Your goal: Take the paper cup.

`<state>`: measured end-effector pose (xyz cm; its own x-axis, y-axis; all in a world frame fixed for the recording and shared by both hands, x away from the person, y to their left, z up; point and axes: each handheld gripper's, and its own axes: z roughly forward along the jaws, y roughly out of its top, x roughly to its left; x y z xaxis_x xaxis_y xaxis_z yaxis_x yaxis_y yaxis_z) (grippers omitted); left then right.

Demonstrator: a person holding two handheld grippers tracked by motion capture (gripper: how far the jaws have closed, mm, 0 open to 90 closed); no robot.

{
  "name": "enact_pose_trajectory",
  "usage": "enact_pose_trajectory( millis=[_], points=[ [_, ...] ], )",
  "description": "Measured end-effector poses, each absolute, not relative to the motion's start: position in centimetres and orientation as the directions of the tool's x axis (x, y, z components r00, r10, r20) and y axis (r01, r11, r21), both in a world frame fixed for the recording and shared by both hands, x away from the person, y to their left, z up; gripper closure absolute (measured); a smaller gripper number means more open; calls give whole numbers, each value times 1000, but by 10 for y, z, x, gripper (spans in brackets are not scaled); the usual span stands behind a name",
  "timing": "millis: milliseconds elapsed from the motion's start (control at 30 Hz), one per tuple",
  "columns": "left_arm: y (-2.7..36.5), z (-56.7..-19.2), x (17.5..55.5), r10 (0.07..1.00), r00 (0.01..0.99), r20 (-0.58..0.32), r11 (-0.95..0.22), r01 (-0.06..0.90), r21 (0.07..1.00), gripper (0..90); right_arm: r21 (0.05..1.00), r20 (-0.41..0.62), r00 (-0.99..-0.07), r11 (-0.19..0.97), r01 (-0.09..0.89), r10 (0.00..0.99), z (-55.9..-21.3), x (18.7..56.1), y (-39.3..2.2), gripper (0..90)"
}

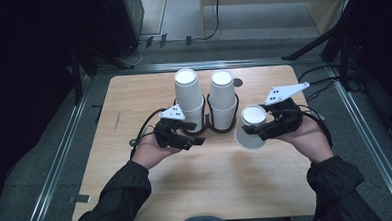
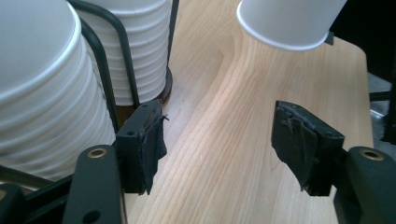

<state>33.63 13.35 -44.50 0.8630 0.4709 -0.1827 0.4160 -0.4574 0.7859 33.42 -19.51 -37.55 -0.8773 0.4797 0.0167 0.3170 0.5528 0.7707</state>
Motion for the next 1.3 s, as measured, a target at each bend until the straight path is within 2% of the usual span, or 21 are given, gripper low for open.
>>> enact_pose_trajectory(
  millis=[267, 600, 767, 967, 1000, 1300],
  points=[
    [143, -455, 337, 480, 864, -154, -474, 403, 783, 315, 771, 45, -888, 549, 322, 457, -400, 337, -191, 247],
    [147, -460, 336, 467, 865, -184, -474, 421, 774, 276, 763, 76, -911, 565, 315, 406, -433, 338, -178, 246],
    [150, -464, 334, 443, 872, -209, -486, 429, 762, 243, 755, 82, -916, 576, 315, 393, -441, 338, -173, 246],
    [152, -466, 332, 440, 875, -201, -499, 424, 755, 160, 751, 98, -929, 585, 305, 358, -449, 339, -169, 246],
    [153, -466, 331, 431, 877, -212, -496, 426, 756, 125, 753, 104, -930, 583, 305, 353, -450, 339, -167, 245],
    [153, -467, 329, 421, 879, -224, -488, 428, 761, 97, 764, 113, -932, 569, 303, 344, -450, 341, -164, 244]
  ],
)
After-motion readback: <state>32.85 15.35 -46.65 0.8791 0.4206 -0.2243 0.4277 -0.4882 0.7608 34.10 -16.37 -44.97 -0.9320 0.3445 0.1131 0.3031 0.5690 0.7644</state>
